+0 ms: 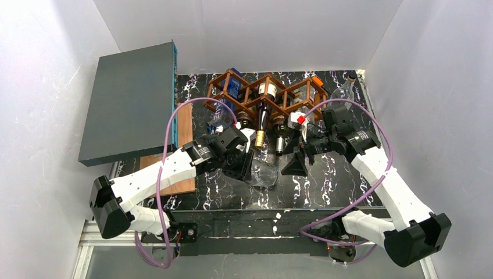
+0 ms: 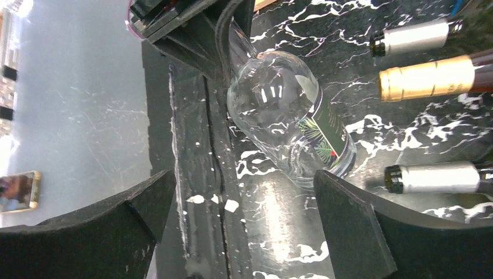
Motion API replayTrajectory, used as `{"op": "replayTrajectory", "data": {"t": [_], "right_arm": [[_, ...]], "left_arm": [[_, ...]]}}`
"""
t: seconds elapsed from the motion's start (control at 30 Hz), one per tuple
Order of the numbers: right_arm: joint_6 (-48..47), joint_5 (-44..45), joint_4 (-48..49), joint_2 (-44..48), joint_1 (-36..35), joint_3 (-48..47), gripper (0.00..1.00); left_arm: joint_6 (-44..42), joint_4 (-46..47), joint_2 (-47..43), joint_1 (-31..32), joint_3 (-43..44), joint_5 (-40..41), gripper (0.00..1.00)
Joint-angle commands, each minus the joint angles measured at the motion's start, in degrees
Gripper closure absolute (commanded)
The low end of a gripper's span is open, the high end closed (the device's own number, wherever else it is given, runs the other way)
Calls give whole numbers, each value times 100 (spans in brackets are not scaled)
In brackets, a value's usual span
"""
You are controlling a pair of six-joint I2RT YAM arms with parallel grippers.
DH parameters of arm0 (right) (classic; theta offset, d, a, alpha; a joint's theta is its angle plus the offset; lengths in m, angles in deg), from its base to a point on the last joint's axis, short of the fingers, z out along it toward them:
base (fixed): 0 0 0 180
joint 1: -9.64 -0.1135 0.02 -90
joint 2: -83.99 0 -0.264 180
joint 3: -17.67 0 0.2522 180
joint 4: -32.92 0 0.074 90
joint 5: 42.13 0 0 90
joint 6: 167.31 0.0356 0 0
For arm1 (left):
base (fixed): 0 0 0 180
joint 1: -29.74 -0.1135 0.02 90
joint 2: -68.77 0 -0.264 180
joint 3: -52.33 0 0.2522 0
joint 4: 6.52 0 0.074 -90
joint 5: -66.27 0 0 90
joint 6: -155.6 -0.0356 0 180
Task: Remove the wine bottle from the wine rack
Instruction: Place the wine bottle at the center of the board.
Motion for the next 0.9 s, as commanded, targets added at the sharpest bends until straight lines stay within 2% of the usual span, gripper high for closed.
{"op": "replayTrajectory", "data": {"t": [0.0,0.2,0.43,0.87], "right_arm": [[-1137,295,-709,57,15,-584,2],[-1493,671,-715,290,24,-614,2],[-1468,410,-531,425,542,-408,2],[-1452,229,-405,425,766,-256,2]], "left_arm": [[83,292,-31,-22,488,76,100],[97,239,136,-22,659,105,100],[160,220,397,-31,818,132,100],[194,384,612,-136,871,47,89]]}}
